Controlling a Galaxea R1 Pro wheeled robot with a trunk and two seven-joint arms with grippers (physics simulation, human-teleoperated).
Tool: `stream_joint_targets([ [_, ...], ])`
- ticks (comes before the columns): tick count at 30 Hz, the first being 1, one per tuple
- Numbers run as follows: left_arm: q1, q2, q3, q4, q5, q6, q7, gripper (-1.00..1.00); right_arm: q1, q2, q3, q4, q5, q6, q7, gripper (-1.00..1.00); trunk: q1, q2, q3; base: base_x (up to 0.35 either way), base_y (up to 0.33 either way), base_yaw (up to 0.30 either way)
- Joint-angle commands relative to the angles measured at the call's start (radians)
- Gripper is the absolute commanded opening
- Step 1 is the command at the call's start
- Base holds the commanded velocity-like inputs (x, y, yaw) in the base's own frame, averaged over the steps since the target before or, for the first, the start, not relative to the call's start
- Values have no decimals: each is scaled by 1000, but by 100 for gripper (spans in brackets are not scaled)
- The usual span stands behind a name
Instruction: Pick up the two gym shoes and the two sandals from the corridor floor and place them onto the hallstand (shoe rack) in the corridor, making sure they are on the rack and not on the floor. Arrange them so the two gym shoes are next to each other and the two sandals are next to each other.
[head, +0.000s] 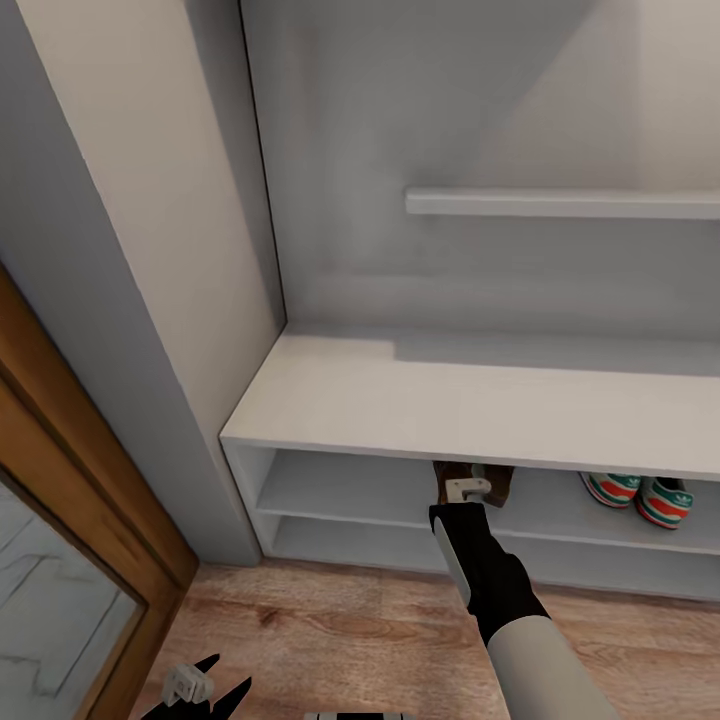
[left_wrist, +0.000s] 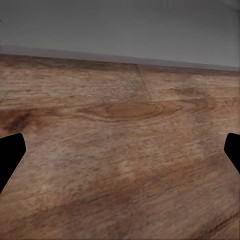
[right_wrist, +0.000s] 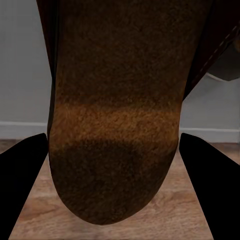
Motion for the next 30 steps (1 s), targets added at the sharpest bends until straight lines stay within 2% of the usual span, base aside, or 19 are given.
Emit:
stream_joint_targets([
  [1,-1,0,7,0,-4,-2,-5,100,0,0,1,-1,6,8,0,-100,0,0,-1,37,0,0],
  [8,-1,0,5,0,-4,-2,-5,100,0,0,1,-1,6,8,0,-100,0,0,-1,8,0,0],
  [13,-1,0,5,-1,-4,-2,-5,100,0,0,0,-1,6,8,0,-100,2,-2,-24,0,0,-91],
  [21,-1,0,7,-1,-3,-4,-5,100,0,0,0,-1,7,8,0,-100,2,-2,-26,4,0,-28],
  [30,-1,0,7,-1,-3,-5,-6,100,0,0,0,-1,8,8,0,-100,2,-2,-26,116,0,-1],
])
